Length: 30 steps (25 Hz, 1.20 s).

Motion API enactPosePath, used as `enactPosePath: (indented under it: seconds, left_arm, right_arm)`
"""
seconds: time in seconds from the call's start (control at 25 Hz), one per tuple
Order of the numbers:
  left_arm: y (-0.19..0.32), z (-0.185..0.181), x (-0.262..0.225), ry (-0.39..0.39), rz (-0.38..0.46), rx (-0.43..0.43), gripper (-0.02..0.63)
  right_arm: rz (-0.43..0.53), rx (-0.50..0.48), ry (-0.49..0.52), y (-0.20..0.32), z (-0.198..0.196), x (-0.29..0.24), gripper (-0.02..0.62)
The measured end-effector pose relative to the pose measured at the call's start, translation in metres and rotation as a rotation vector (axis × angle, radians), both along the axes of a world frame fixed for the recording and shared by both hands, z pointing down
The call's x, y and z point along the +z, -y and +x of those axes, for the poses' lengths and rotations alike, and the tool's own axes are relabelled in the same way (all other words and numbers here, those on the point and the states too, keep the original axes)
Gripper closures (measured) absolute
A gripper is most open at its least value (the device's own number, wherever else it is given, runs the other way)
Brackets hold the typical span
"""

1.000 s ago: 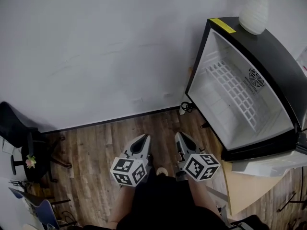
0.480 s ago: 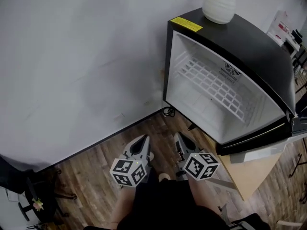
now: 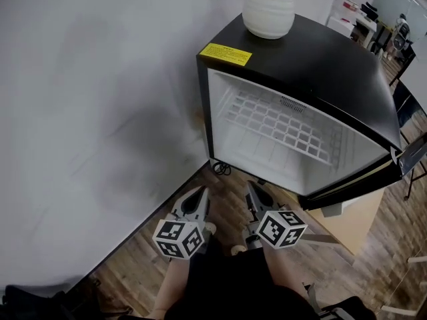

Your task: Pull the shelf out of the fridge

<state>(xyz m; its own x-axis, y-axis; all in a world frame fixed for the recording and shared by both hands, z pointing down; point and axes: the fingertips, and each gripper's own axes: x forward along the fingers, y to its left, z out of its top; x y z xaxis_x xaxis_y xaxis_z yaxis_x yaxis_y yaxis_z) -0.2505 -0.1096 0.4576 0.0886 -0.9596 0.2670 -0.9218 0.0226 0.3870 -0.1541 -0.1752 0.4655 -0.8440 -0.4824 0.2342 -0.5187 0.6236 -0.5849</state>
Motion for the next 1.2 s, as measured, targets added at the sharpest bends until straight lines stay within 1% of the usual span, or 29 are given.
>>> enactPosePath:
  seconds: [0.24,0.52,0.68,0.92,1.08,1.2]
  left_arm:
    - [0.030,-0.004,-0.009,-0.001,0.007,0.142,0.597]
    - [0.052,0.009,-0.007,-0.016,0.002,0.330,0.597]
    - [0.060,0.015,-0.004,-0.039,0.000,0.415,0.597]
    - [0.069,0.030,-0.002,-0.095,-0.016,0.520,0.597]
    - [0.072,0.041,0.002,-0.145,-0.033,0.556,0.597]
    - [0.075,0.046,0.006,-0.147,-0.041,0.570,0.597]
  right_arm:
    - [-0.002,0.158,0.004,0.014,0.009,-0.007,0.604]
    - [-0.022,0.344,0.003,0.015,0.030,-0.004,0.604]
    - [-0.028,0.431,-0.003,0.011,0.040,-0.002,0.604]
    - [-0.043,0.559,-0.005,-0.003,0.058,-0.002,0.604]
    - [-0.061,0.606,0.005,-0.009,0.066,0.000,0.604]
    - [-0.071,0.629,0.004,-0.013,0.072,0.003,0.604]
